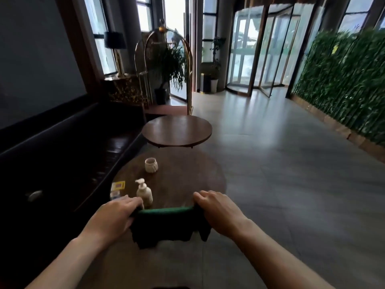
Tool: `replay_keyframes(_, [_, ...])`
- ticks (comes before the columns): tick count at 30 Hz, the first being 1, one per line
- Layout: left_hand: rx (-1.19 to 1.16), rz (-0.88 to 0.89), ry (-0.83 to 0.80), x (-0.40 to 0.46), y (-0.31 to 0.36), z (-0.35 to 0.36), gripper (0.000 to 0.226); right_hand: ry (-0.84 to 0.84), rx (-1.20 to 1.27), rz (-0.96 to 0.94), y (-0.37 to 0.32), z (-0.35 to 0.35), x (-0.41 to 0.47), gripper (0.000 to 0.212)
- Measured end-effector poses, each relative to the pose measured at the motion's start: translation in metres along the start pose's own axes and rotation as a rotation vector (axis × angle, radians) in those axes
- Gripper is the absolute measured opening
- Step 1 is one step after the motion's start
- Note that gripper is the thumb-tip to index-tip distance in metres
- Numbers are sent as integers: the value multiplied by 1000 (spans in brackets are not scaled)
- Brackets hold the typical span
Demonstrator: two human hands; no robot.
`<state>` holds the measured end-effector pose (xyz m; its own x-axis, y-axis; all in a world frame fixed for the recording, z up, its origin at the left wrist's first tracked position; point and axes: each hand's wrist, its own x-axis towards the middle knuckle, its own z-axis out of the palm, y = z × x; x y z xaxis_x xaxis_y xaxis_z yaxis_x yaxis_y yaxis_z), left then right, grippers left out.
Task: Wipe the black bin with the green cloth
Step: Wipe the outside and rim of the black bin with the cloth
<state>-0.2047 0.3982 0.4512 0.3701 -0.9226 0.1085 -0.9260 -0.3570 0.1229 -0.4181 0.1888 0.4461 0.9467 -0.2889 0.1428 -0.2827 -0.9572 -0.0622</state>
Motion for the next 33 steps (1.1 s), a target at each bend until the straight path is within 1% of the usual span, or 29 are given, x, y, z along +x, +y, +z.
replay_keyframes(1, [2,-4,-41,-8,2,12,23,-31,20,4,-2,10,-9,16])
replay_keyframes(5, [-39,-27,-107,-32,4,51,21,-116,73,19,-12,45,-36,17])
replay_keyframes(11, [-110,-65,-213,-63,-4,118,22,-221,248,156,-29,110,-66,20])
replay_keyframes(14, [-120,-81,-240,-71,-15,150,25,-243,339,217,-37,142,-73,19])
replay_keyframes(16, [-122,-80,-246,-74,-24,167,27,-252,352,226,-41,162,-75,20])
replay_keyframes(19, [-128,-64,-262,-74,-40,194,27,-235,386,246,-46,193,-68,20])
replay_keyframes(26, [-145,-49,-219,-66,-72,250,27,-140,433,272,-46,258,-47,25])
replay_keyframes(33, [-182,-47,-120,-43,-105,323,27,-30,461,275,-26,336,-15,29])
